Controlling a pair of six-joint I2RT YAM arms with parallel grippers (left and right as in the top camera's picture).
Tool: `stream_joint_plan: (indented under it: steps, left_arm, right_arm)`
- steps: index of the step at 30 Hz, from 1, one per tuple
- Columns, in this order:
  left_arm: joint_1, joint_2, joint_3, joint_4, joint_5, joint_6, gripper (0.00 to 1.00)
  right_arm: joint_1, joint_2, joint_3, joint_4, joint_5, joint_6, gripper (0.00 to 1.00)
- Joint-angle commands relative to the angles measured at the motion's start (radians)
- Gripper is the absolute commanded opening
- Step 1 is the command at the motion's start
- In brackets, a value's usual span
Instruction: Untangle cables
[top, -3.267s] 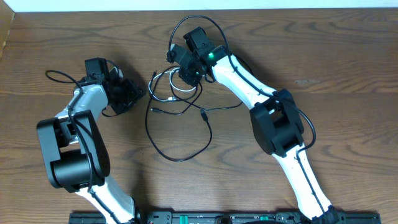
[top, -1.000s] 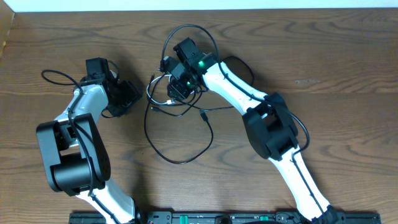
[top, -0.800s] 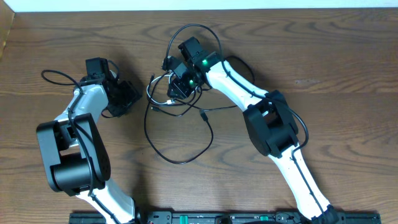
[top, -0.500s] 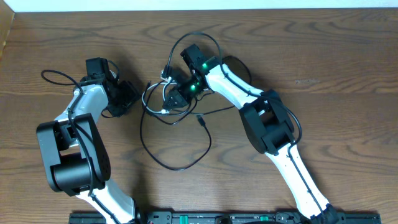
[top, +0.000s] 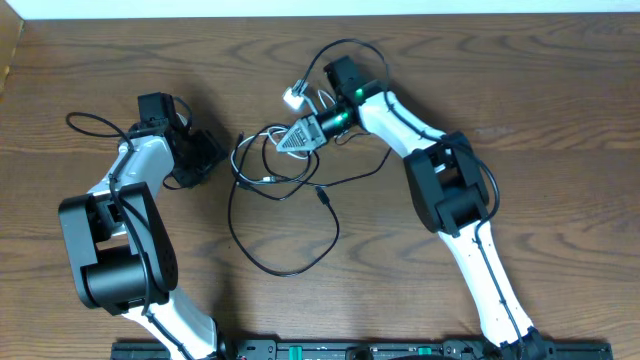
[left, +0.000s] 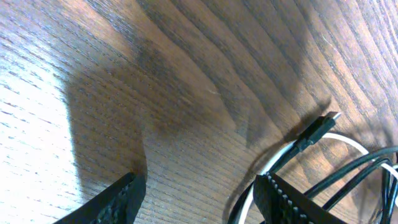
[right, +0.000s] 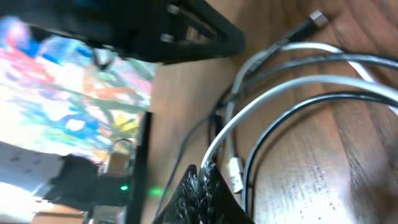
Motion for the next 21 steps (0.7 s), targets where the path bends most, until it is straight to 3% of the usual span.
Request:
stream_joint_plan:
  steps: [1,9,21]
  left_arm:
    - [0.002,0.014,-0.018,-0.012,-0.035,-0.005,0.62]
    - [0.002,0.010,-0.018,0.023,0.138,0.082,0.71]
    - [0.002,0.010,-0.018,0.025,0.142,0.082,0.72]
  right_arm:
    - [-0.009,-0.031,0.003,-0.002,-0.051,0.031,0.01]
    - [-0.005,-0.238,0.003,0.068,0.058,0.000,0.01]
    - [-0.002,-0.542,0.003,0.283,0.076,0.001,0.01]
